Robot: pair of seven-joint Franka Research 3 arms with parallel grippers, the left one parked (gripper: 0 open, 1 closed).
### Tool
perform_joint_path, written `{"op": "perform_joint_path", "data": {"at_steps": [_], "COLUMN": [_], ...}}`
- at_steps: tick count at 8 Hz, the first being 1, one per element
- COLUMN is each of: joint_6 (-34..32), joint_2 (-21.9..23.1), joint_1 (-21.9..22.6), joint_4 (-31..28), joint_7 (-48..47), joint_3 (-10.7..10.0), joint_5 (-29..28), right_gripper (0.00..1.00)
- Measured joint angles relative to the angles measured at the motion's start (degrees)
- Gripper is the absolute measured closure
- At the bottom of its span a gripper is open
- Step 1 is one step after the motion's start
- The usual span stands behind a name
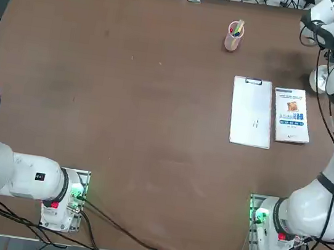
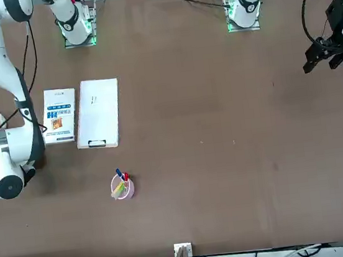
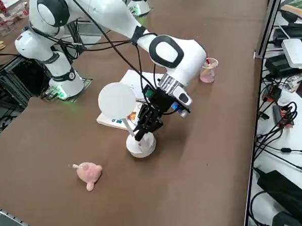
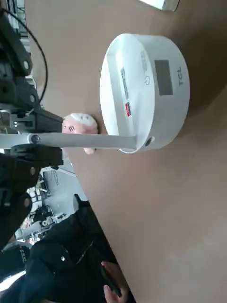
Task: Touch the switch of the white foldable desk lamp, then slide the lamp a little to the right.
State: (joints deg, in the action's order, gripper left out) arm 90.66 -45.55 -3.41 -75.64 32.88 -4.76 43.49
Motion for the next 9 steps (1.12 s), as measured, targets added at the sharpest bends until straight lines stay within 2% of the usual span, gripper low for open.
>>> {"op": "perform_joint_path", "data": {"at_steps": [6,7,8,9], "joint_6": [-0.61,-0.57,-0.57,-0.57], "joint_2": [-2.11,-2.37,-2.67,-2.89], "joint_1": [-0.1,-0.1,-0.1,-0.08], "joint_4": [0.51,0.94,1.45,1.98], "joint_7": [-3.8,-4.51,-5.15,-5.31], "joint_3": [-0.01,-0.01,-0.01,-0.01], "joint_5": [-0.14,-0.14,-0.13,-0.12], "right_gripper": [0.85,0.83,0.7,0.68]}}
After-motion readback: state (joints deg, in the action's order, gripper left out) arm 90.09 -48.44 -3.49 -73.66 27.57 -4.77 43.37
